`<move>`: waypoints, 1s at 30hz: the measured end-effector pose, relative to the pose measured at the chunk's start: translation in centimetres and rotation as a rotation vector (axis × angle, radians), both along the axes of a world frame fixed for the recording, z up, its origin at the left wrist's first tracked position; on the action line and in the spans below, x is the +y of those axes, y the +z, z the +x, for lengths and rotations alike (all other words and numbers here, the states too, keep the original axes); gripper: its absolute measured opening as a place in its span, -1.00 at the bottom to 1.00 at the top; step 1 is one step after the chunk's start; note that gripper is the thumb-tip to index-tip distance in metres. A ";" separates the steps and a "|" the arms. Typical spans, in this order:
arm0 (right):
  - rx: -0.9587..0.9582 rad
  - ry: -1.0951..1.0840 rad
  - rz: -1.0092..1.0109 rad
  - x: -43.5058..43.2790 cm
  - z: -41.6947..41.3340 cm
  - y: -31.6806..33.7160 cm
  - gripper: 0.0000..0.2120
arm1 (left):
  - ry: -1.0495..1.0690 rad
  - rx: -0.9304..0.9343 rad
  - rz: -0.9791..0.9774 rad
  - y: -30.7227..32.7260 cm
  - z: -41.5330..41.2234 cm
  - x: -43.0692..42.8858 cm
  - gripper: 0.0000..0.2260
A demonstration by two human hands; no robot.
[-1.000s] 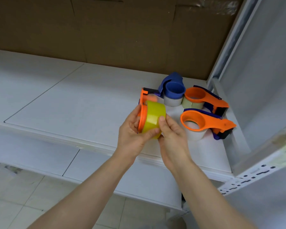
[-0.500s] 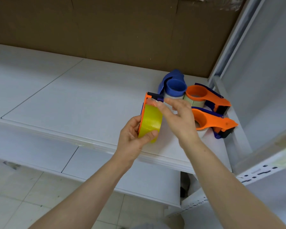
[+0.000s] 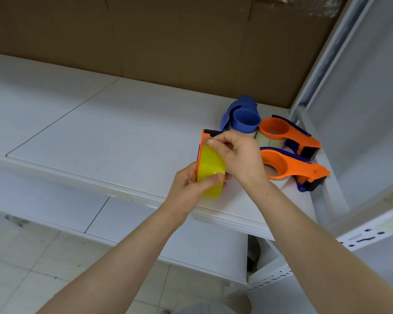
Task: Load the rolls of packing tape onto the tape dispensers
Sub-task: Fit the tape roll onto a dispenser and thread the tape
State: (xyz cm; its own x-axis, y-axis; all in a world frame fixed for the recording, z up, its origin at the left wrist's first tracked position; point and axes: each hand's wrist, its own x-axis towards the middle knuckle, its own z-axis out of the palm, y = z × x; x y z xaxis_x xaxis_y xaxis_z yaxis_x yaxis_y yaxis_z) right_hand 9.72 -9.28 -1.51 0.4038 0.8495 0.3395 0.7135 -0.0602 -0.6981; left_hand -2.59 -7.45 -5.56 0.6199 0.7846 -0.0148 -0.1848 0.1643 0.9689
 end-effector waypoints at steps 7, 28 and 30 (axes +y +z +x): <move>-0.108 -0.066 0.088 0.2 0.6 -0.3 -0.83 | 0.102 -0.014 0.045 -0.2 0.4 -0.4 -0.83; 0.176 -0.195 0.282 1.1 2.6 0.6 -0.89 | 0.092 -0.050 0.044 -0.6 -0.2 -0.1 -0.81; 0.158 -0.209 0.331 1.0 2.6 0.4 -0.89 | 0.128 -0.031 0.053 -0.3 -0.1 -0.4 -0.81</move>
State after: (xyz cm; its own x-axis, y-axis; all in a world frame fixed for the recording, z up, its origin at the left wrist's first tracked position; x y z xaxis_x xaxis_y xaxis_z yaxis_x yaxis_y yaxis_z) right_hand 12.30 -8.30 -1.14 0.6248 0.5991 0.5007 0.5925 0.0539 -0.8037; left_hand -2.65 -7.82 -5.86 0.5141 0.8565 0.0467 -0.2314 0.0861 0.9690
